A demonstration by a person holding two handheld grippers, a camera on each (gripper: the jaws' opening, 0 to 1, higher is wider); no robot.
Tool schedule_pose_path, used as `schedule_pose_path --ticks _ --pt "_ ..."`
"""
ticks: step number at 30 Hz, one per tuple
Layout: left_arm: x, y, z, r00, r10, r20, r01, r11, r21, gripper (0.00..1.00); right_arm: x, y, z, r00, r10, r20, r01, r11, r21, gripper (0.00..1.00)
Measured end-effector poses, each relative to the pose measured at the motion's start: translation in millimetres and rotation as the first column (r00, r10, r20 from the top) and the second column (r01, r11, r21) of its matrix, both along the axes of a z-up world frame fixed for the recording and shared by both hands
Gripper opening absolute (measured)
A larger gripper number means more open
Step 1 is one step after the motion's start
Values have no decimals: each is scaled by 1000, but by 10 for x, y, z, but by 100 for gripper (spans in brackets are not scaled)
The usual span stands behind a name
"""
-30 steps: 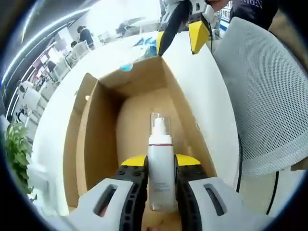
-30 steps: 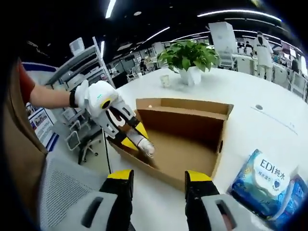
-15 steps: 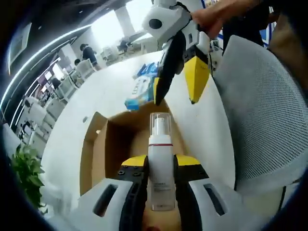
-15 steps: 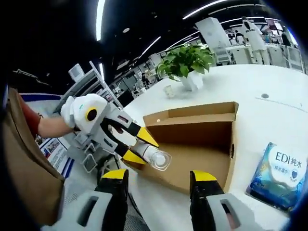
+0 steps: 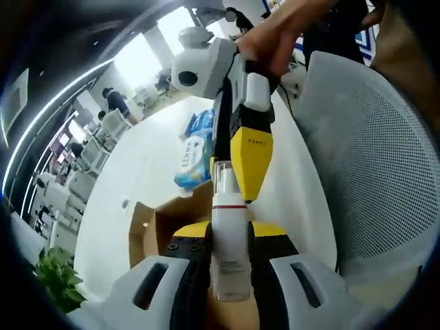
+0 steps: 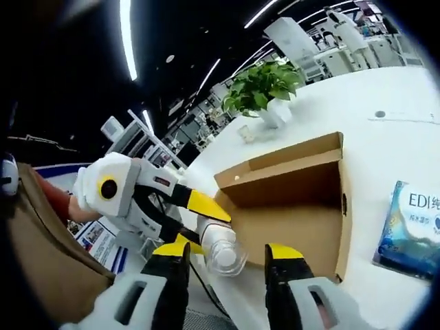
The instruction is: Operate the shoe box by opening the lid, removing the specified soft item, and placing it in the target area until the item is outside and the box remains undamaged.
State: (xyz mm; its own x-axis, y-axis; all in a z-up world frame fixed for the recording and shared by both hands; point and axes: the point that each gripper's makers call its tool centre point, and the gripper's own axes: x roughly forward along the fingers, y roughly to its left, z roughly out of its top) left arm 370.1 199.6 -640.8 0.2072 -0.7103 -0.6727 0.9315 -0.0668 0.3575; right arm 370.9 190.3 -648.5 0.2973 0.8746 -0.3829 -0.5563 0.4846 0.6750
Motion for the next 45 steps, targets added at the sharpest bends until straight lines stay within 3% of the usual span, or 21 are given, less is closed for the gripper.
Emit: schedule_pose_path --ticks 4,9,15,21,27,32,36,39,45 --pt "-22 -31 16 1000 -12 16 12 1000 6 19 -30 23 37 999 -29 -32 32 997 65 34" --pt "-74 -49 -10 999 -27 27 26 999 20 20 -78 39 56 998 -42 -44 47 994 103 23" --pt "-123 -73 -51 999 -40 34 39 998 40 20 -144 99 61 996 -63 -67 72 987 141 18" --pt "-194 -76 -103 999 -52 15 51 998 47 20 -204 82 22 990 -97 -103 112 983 144 18" --pt "-252 -107 -166 998 -60 6 60 997 56 21 -240 29 -42 971 -142 -191 176 969 172 17" --pt "-235 -133 -184 997 -67 27 65 996 65 34 -317 37 -63 966 -141 -216 180 968 176 17" --pt "-243 -134 -189 997 -70 30 68 995 73 34 -328 7 -35 950 -166 -266 226 950 216 17" --pt "-238 -105 -224 997 -70 30 67 994 90 36 -292 -53 1 943 -191 -273 258 936 238 17" --pt "-192 -22 -214 1000 -1 -15 2 999 52 42 -274 -202 14 938 -221 -269 284 932 225 17"
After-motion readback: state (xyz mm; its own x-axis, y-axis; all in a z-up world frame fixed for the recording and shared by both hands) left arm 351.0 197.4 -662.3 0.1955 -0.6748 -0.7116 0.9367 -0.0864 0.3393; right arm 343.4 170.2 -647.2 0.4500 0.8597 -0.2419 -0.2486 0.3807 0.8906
